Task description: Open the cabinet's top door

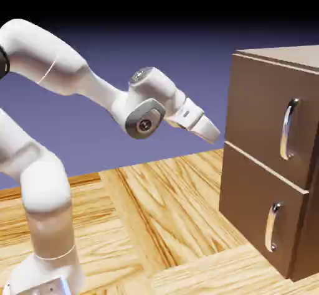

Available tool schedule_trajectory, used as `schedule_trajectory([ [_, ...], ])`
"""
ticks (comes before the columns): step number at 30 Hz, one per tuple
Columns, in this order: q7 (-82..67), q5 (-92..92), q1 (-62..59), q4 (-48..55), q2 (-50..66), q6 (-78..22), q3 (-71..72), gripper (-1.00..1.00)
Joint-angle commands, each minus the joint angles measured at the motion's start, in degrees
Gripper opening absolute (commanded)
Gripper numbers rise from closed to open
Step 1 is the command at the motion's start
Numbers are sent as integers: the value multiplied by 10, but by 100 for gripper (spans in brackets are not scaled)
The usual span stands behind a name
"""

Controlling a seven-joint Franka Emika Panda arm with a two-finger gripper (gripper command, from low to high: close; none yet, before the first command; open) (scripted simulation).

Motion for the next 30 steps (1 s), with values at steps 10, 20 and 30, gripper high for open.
schedule_trajectory([
  [10, -121, -249, 92, 48, -60, -5, -116, 0],
  [20, -242, -498, 184, 97, -120, -10, -232, 0],
  [30, -363, -748, 277, 145, -180, -16, -348, 0],
])
